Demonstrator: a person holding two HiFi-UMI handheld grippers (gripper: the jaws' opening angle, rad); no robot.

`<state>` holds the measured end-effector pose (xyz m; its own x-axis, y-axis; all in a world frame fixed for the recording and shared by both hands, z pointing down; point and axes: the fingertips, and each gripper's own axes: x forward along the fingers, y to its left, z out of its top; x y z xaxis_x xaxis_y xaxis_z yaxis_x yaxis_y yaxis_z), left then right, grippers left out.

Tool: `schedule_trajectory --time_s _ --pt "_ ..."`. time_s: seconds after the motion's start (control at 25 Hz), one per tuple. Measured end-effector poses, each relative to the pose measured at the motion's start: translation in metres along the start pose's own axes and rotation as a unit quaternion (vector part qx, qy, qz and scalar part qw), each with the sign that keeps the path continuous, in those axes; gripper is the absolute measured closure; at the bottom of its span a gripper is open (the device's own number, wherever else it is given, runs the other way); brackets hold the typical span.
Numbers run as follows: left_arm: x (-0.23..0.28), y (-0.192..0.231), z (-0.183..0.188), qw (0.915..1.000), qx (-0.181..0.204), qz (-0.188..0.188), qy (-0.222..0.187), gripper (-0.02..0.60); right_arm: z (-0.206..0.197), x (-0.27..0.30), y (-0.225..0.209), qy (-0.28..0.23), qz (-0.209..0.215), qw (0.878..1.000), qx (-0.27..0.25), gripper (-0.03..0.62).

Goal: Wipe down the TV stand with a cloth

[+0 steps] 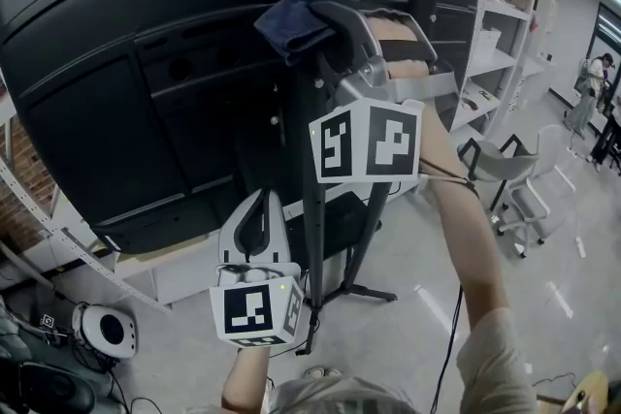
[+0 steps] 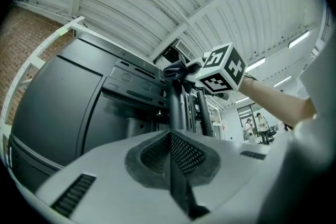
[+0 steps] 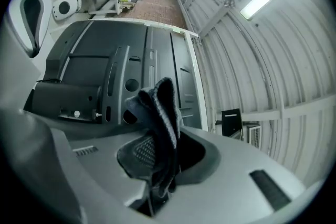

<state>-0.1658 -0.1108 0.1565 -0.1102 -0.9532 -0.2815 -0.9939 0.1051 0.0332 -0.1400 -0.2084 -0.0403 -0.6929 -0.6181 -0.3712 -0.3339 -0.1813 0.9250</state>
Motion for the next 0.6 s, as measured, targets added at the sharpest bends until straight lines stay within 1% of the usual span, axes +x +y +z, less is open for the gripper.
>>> schedule_trajectory --time_s 0.32,0.6 --pt "-0.003 -0.003 -0.004 0.9999 -0.001 -0.006 0.009 0.568 -0.006 -0.010 0.018 0.017 0.015 1.000 0.012 0.537" --pt "-0.004 -0.007 -0.011 0.9998 0.000 -0.011 0.018 0.568 -0.014 -0.021 0.052 0.025 0.060 0.998 0.028 0.537"
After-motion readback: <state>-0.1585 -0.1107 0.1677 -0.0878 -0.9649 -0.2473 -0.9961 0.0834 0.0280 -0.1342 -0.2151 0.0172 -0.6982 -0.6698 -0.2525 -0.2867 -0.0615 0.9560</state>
